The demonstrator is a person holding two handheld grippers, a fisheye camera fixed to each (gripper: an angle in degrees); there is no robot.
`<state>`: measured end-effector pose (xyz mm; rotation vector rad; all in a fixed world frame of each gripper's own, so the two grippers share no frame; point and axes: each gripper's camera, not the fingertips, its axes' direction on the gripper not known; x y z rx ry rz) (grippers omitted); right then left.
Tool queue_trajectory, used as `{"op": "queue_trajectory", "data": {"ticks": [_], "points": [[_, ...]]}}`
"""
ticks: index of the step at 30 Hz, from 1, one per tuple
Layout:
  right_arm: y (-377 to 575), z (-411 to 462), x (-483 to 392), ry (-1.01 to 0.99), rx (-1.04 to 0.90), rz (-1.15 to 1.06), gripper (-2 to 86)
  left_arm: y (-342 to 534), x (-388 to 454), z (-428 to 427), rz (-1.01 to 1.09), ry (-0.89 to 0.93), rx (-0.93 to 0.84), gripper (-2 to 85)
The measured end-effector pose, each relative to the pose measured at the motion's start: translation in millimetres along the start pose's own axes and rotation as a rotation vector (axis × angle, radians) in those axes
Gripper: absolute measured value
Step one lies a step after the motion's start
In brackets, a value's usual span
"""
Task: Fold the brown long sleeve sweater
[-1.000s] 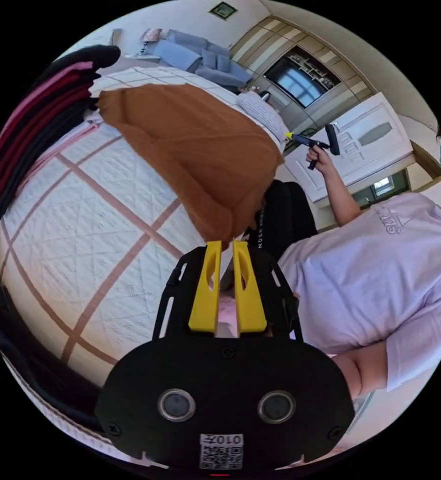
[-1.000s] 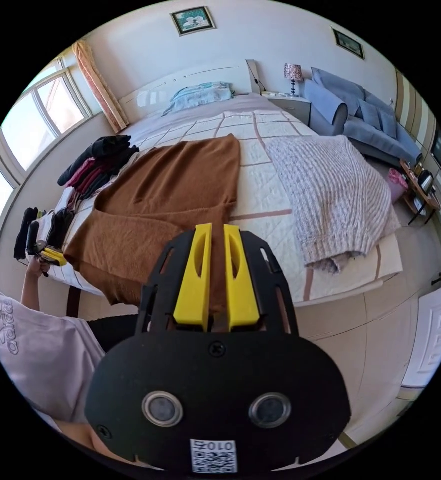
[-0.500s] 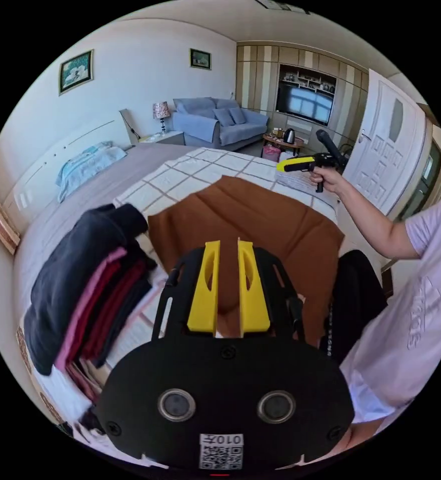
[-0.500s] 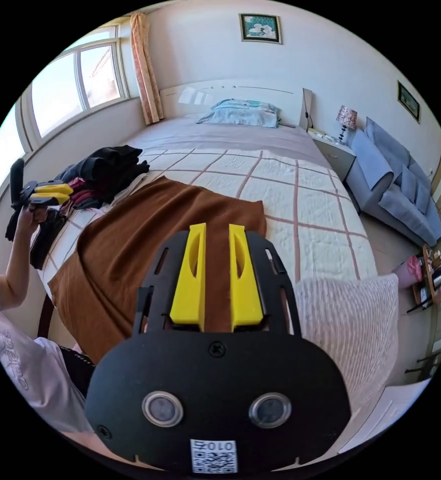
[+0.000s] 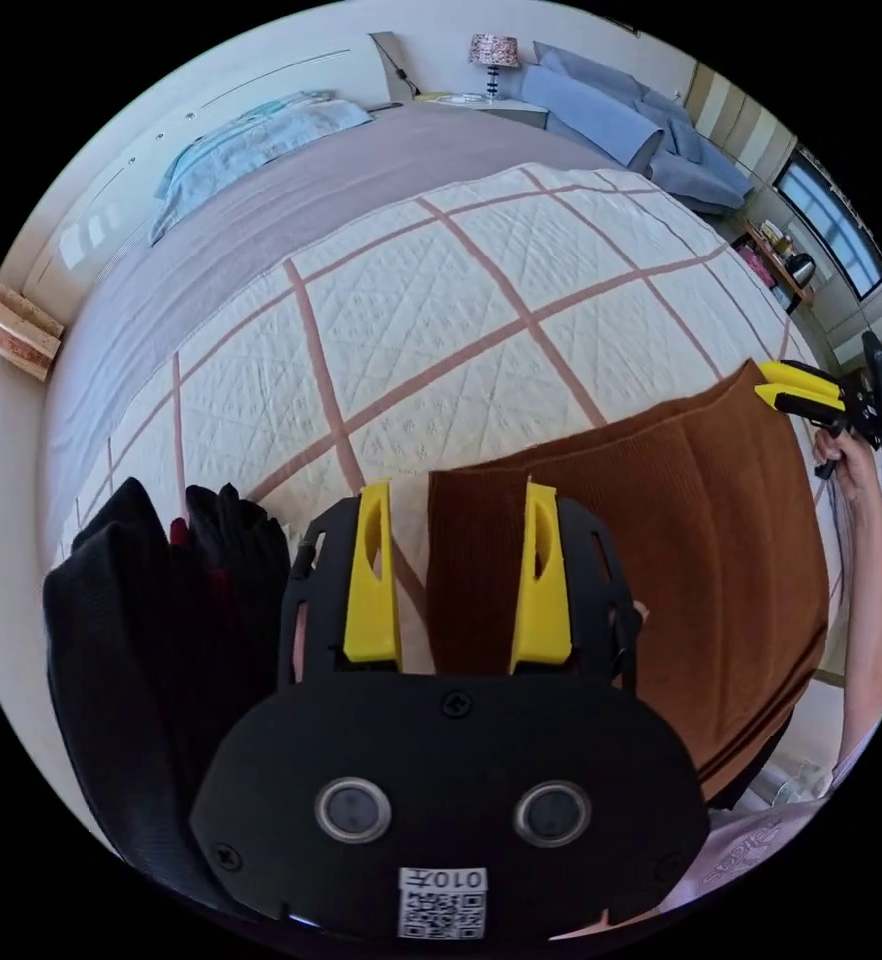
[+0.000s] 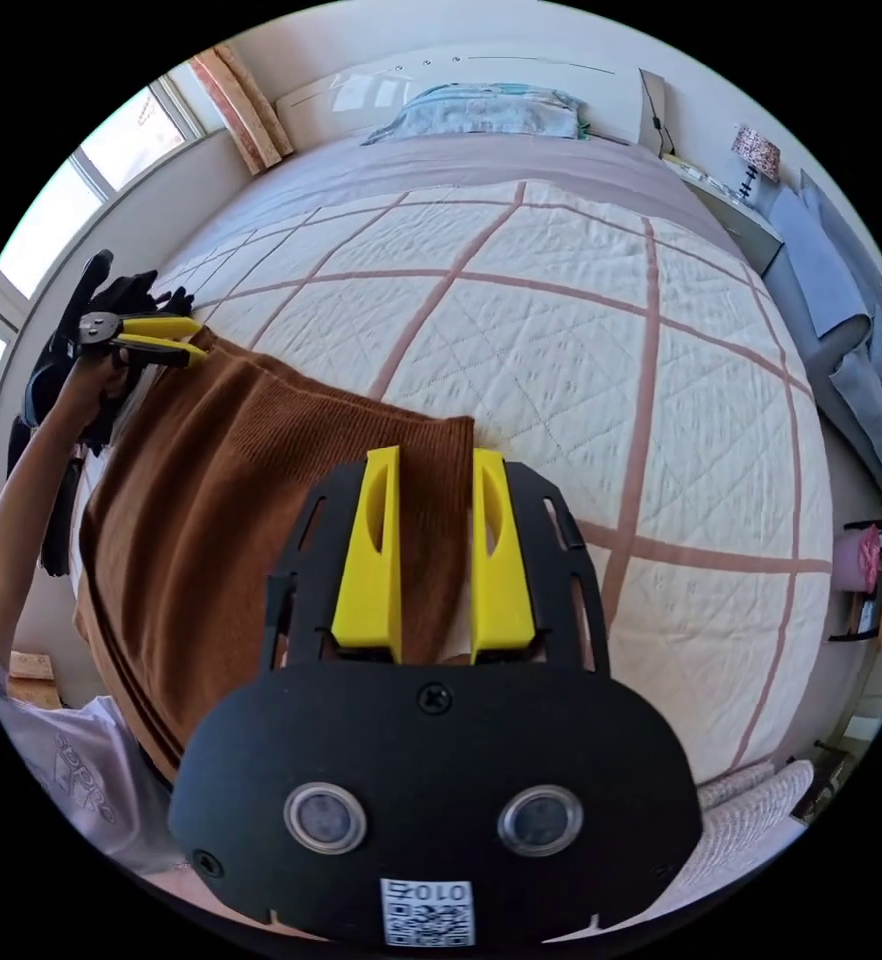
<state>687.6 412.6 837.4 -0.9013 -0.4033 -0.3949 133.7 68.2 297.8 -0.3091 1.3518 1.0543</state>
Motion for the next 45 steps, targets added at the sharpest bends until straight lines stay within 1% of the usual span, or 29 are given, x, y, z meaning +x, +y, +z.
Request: {"op": "queue_trajectory", "data": {"ticks": [1,5,10,12,14,15,17,19,23,24,25,26,27,29,31,32,33,34,35,37,39,41,43,45], "points": [[1,5,-3,0.026,0.001,-0.01,9.3,2,3,9,0.014,-0.001,-0.012,14.1],[13,5,-12,0.079,0.049,-0.023,7.0,14,4,14,-0.01,0.03,0.051,13.0],[26,-3,-31,0.126,0.041,-0.035,4.0,41,39,6,0.057,-0.039,0.194,5.9],[37,-16,-30,0.098,0.064,-0.009,3.7,53,49,-4,0.057,-0.022,0.279,4.2],[59,-43,-27,0.049,0.132,0.006,3.5,66,60,-17,0.072,-0.018,0.345,3.1],[65,-50,-26,0.041,0.142,0.007,3.5,75,69,-29,0.093,-0.019,0.389,2.6],[92,-82,-30,0.01,0.181,-0.02,3.5,91,85,-46,0.179,0.039,0.453,2.0],[117,-107,-39,-0.013,0.224,-0.06,3.6,121,107,-72,0.26,0.044,0.5,1.6],[185,-163,-70,-0.032,0.327,-0.153,3.9,186,124,-117,0.284,0.074,0.592,1.4],[196,-171,-76,-0.032,0.346,-0.173,4.0,214,129,-135,0.303,0.115,0.644,1.4],[218,-184,-87,-0.034,0.377,-0.198,4.0,244,134,-152,0.323,0.113,0.71,1.4],[240,-195,-98,-0.038,0.398,-0.21,4.0,259,137,-159,0.327,0.085,0.737,1.5],[252,-201,-105,-0.043,0.41,-0.224,4.0,287,141,-170,0.33,0.015,0.757,1.6],[309,-218,-143,-0.051,0.476,-0.327,3.9,329,142,-178,0.342,-0.033,0.748,1.9],[358,-217,-177,-0.034,0.5,-0.437,3.9,394,155,-173,0.427,-0.019,0.748,2.5],[390,-207,-196,-0.017,0.497,-0.487,4.0,409,161,-168,0.451,-0.018,0.736,2.7],[404,-199,-203,-0.007,0.481,-0.496,4.0,438,174,-151,0.489,-0.006,0.681,3.3],[427,-178,-214,0.003,0.411,-0.492,4.0,462,189,-128,0.518,0.017,0.586,4.1],[445,-154,-221,-0.011,0.31,-0.47,4.0,473,196,-115,0.518,0.024,0.53,4.4],[467,-124,-226,-0.031,0.214,-0.4,3.9,511,214,-68,0.484,0.091,0.337,5.5],[484,-107,-232,-0.028,0.189,-0.351,3.9,533,218,-52,0.432,0.126,0.27,6.4],[497,-102,-241,-0.012,0.209,-0.307,3.9,545,218,-53,0.369,0.117,0.272,6.9],[501,-104,-248,0.004,0.235,-0.286,3.9,550,217,-72,0.295,0.112,0.362,7.3],[504,-106,-253,0.02,0.245,-0.274,3.9,544,223,-81,0.293,0.091,0.407,7.5]]}}
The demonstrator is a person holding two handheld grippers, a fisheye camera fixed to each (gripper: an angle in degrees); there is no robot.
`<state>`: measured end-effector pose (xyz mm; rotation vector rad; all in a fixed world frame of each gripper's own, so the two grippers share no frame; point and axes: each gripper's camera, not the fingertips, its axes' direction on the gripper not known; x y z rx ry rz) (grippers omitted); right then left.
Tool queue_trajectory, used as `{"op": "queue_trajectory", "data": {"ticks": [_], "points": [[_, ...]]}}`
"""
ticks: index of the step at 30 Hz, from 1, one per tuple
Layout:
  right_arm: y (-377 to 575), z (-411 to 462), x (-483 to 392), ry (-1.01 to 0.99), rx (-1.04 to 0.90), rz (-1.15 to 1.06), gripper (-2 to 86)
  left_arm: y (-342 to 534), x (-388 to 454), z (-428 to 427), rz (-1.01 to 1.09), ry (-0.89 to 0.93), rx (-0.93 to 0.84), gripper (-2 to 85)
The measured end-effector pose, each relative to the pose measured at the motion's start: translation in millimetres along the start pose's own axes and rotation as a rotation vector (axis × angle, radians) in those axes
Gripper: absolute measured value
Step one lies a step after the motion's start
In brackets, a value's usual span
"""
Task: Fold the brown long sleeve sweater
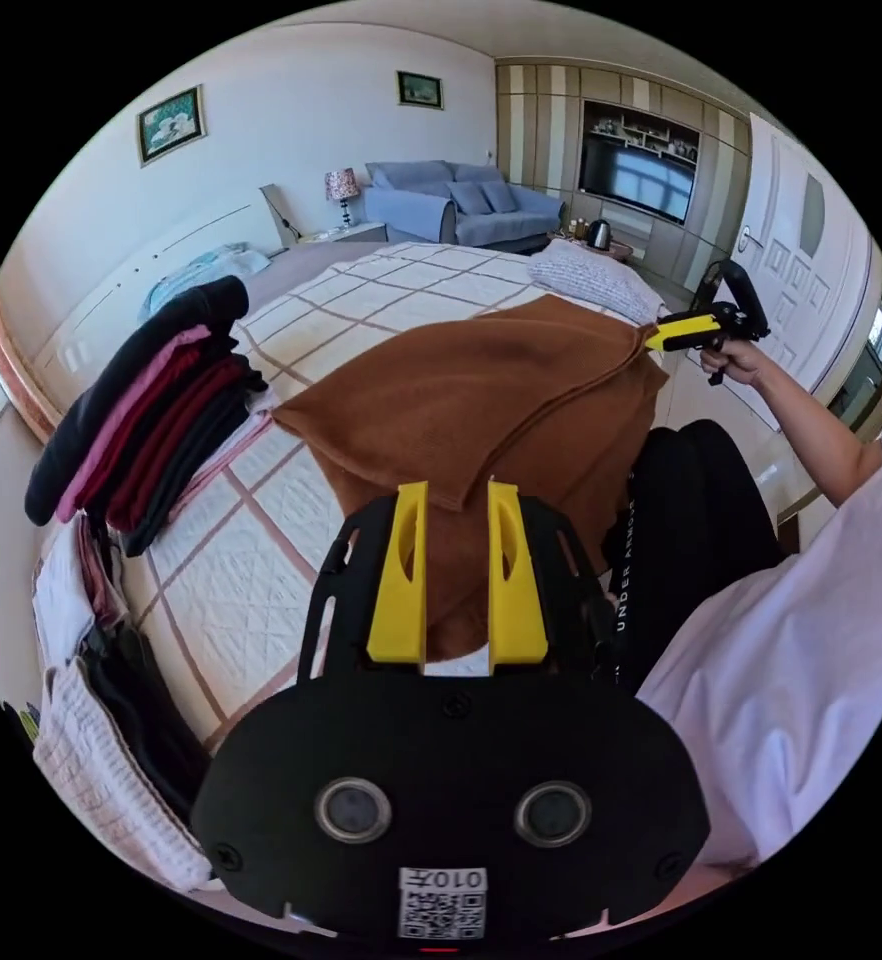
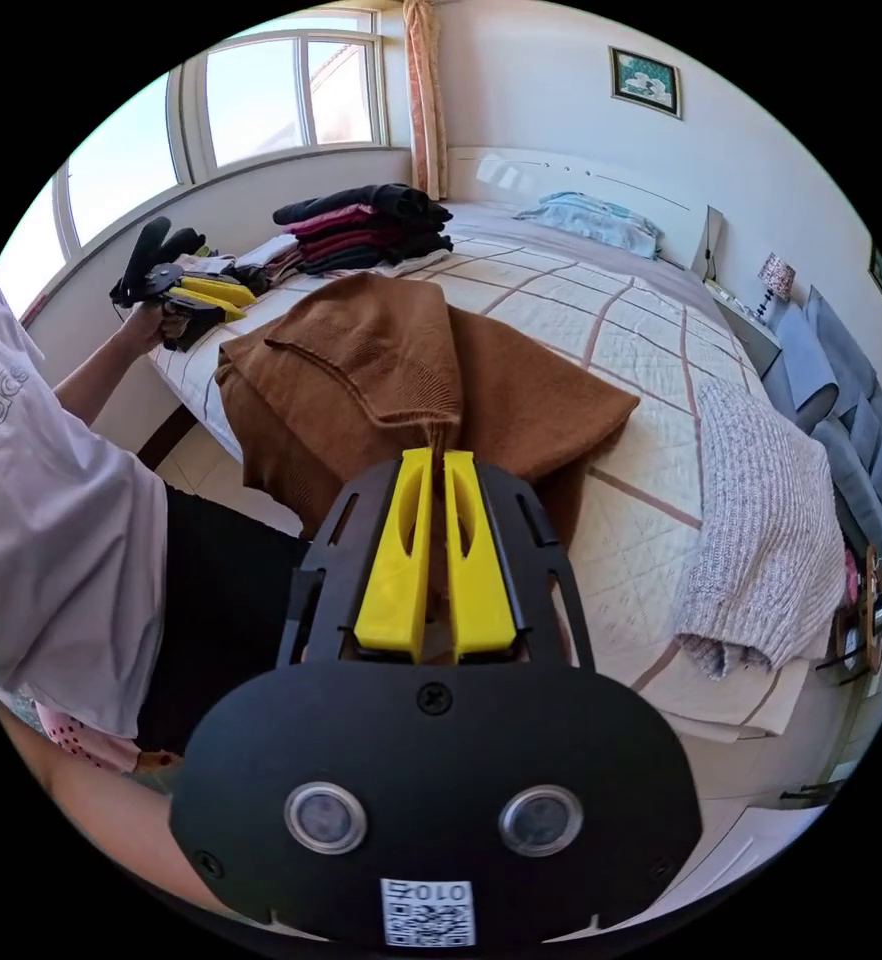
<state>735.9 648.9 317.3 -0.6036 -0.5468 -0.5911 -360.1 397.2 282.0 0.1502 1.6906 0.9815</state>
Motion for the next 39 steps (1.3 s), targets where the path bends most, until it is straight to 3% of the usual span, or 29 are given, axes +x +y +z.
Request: {"op": "queue_trajectory", "data": {"ticks": [8,18,24,27,33,39], "points": [[5,-26,-16,0.054,0.062,0.028,4.0,-24,37,78,0.307,-0.131,-0.26,5.8],[20,-34,-21,0.073,0.066,0.039,4.1,0,-31,1,0.131,0.132,-0.034,1.0],[37,-65,-37,0.119,0.156,-0.003,4.0,26,-16,-72,0.161,0.014,0.083,0.4],[66,-70,-44,0.063,0.18,-0.053,3.9,47,16,-88,0.242,-0.007,0.054,0.4],[110,-17,-42,-0.068,0.017,-0.031,4.0,96,46,-17,0.332,0.019,-0.201,0.4],[114,-39,-44,-0.043,0.066,-0.061,3.7,103,20,-39,0.296,0.053,-0.111,0.5]]}}
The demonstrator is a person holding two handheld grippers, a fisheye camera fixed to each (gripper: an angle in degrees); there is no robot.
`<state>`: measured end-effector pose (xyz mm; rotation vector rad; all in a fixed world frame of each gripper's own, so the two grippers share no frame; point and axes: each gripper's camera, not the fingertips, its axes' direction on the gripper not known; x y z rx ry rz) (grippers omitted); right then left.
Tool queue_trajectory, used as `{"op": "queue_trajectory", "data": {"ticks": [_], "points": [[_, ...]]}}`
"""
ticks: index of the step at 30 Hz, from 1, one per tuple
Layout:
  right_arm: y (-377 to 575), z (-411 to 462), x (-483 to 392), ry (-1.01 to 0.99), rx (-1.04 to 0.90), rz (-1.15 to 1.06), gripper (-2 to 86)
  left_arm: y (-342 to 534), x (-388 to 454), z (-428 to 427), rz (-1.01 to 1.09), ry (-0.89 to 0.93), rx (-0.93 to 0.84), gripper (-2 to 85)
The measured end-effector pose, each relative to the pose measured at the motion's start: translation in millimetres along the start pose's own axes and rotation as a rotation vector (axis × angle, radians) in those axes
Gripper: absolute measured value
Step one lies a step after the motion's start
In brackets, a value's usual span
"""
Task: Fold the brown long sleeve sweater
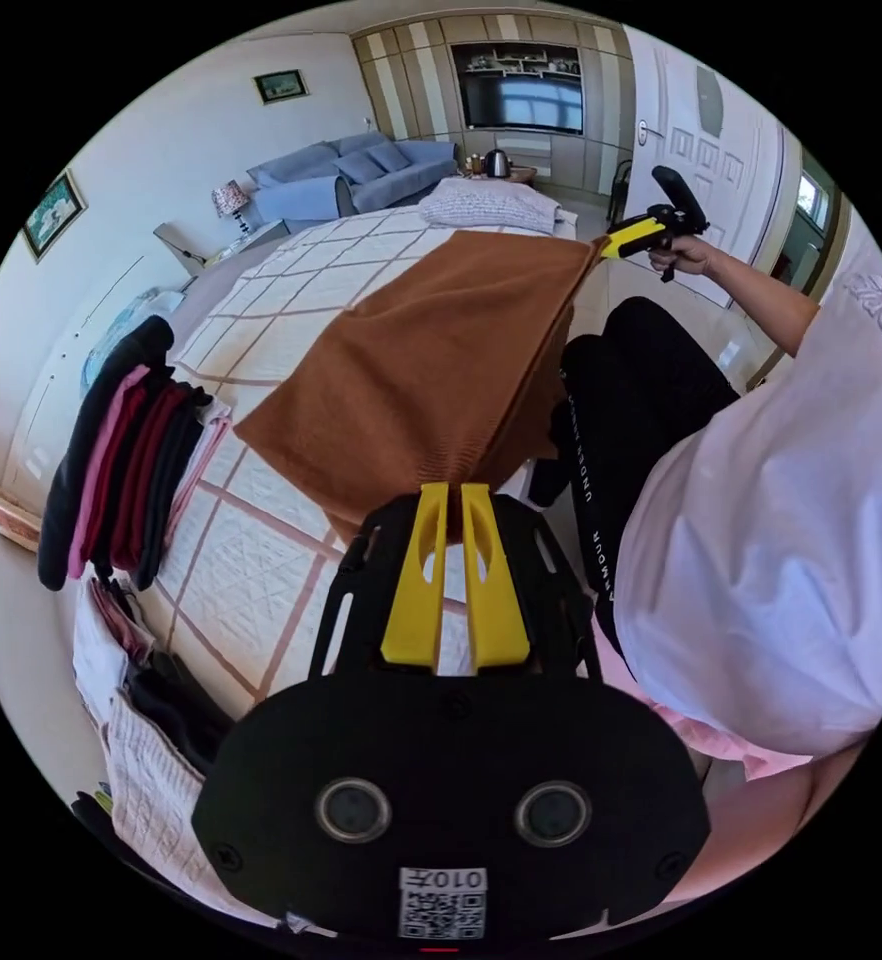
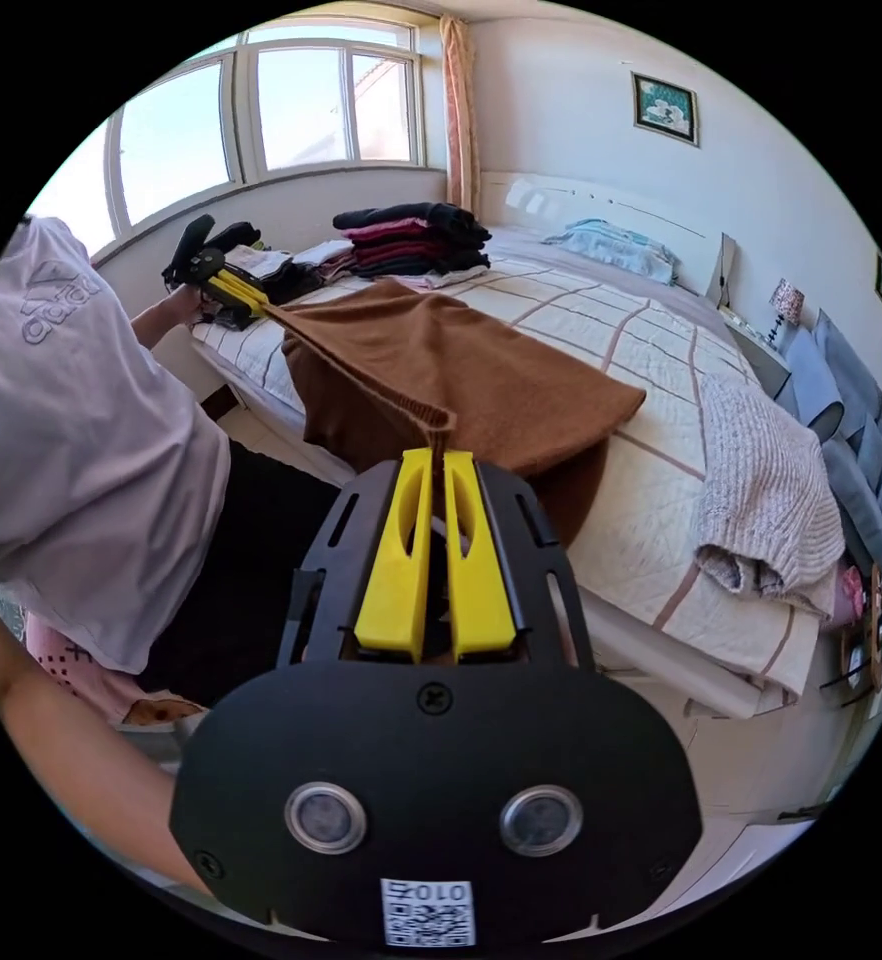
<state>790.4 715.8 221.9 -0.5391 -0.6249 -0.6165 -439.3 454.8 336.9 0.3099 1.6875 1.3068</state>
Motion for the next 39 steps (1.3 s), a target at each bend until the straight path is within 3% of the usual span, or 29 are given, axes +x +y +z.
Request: {"op": "queue_trajectory", "data": {"ticks": [6,12,14,18,20,23,25,27,34,39], "points": [[7,22,8,-0.035,-0.124,-0.013,2.7,18,-11,4,0.052,0.054,-0.008,0.9],[15,25,25,-0.132,-0.108,0.006,2.9,33,-24,14,0.072,0.102,-0.028,2.9],[14,37,34,-0.284,-0.198,0.005,3.7,40,-33,26,0.071,0.169,-0.069,4.3],[9,28,46,-0.312,-0.158,0.027,5.8,57,-57,31,0.026,0.35,-0.084,6.3],[2,9,62,-0.269,-0.038,0.062,8.2,63,-74,13,-0.028,0.355,0.013,6.8],[-18,-8,99,-0.106,0.141,0.205,9.9,77,-136,-14,-0.296,0.293,0.211,7.5],[-39,-2,129,-0.01,0.137,0.321,10.3,90,-200,-13,-0.562,0.28,0.29,8.1],[-64,13,155,0.052,0.075,0.412,10.4,92,-239,-6,-0.682,0.294,0.338,8.4],[-120,91,226,0.028,-0.113,0.644,9.9,63,-324,46,-0.815,0.327,0.241,8.3],[-128,110,243,-0.033,-0.113,0.702,6.8,55,-345,60,-0.811,0.375,0.234,5.6]]}}
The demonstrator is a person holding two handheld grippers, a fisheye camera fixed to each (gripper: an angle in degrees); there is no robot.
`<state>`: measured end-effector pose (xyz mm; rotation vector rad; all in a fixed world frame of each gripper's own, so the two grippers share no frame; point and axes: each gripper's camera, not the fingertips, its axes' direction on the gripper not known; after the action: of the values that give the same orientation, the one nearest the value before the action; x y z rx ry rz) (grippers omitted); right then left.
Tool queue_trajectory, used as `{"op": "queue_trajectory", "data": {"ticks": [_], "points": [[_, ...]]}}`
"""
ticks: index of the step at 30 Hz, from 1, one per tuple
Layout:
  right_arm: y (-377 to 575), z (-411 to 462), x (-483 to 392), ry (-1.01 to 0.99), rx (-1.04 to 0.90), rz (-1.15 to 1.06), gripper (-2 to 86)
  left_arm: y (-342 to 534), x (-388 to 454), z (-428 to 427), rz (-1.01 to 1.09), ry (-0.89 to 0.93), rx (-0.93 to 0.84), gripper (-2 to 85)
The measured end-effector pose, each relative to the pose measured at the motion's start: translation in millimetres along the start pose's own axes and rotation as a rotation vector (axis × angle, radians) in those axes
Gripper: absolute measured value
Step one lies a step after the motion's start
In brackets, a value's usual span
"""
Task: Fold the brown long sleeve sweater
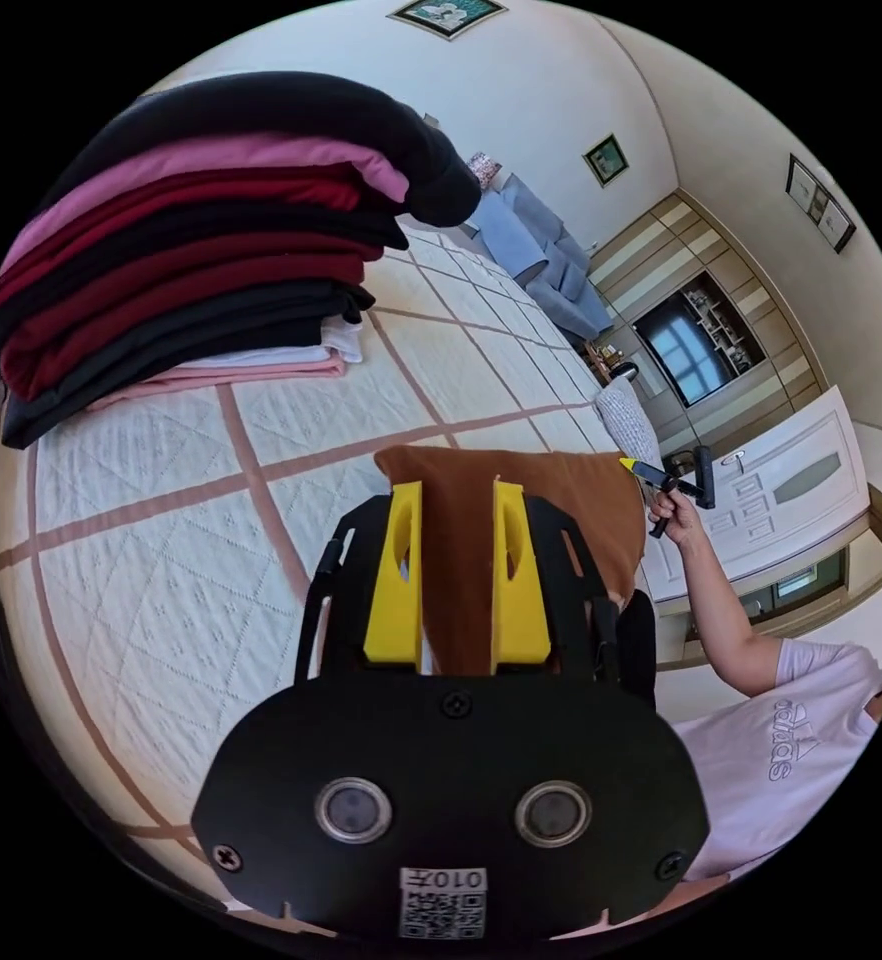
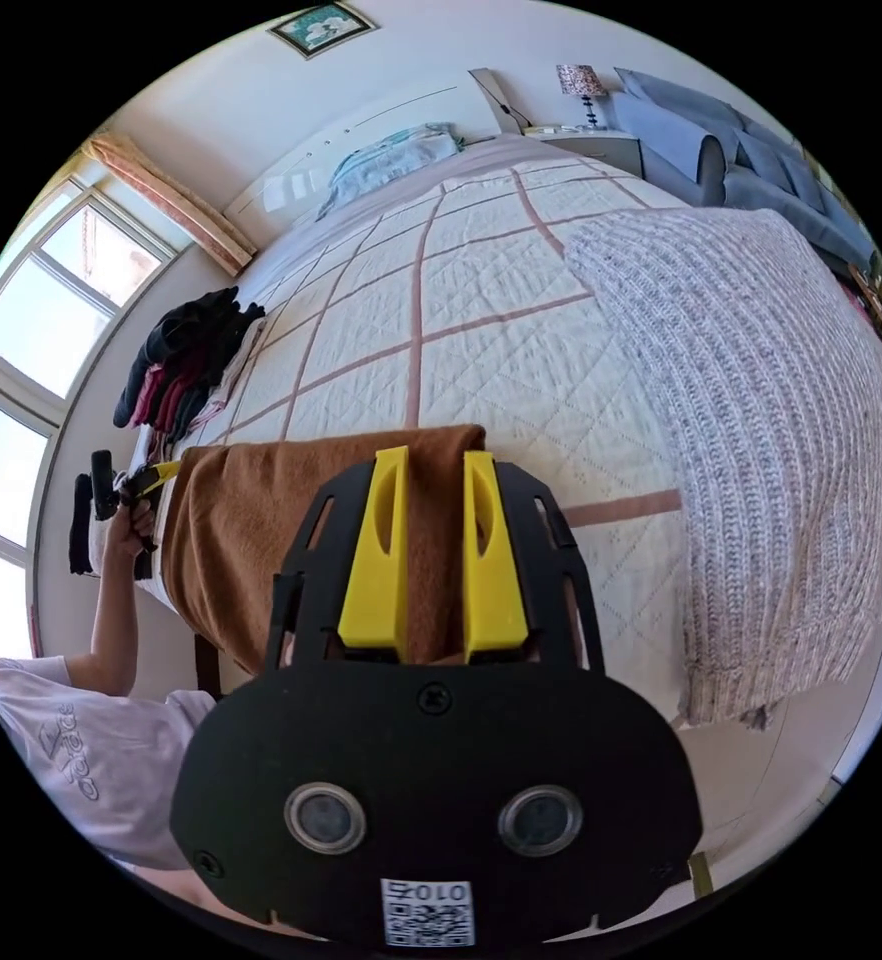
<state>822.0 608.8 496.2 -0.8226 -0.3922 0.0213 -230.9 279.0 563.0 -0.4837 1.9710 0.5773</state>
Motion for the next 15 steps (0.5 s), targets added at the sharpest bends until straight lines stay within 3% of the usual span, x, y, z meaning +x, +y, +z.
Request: {"op": "queue_trajectory", "data": {"ticks": [6,9,13,15], "points": [[-6,-11,0,0.056,0.023,0.009,4.1,0,-23,-12,-0.046,0.055,0.09,0.6],[-7,-24,5,0.129,0.099,0.041,3.7,10,-33,-33,-0.08,-0.025,0.16,0.1],[-20,4,12,0.198,0.005,0.02,3.8,23,-46,-52,-0.121,-0.092,0.254,-0.1],[-20,11,12,0.188,0.008,0.02,4.0,23,-48,-50,-0.114,-0.05,0.211,-0.1]]}}
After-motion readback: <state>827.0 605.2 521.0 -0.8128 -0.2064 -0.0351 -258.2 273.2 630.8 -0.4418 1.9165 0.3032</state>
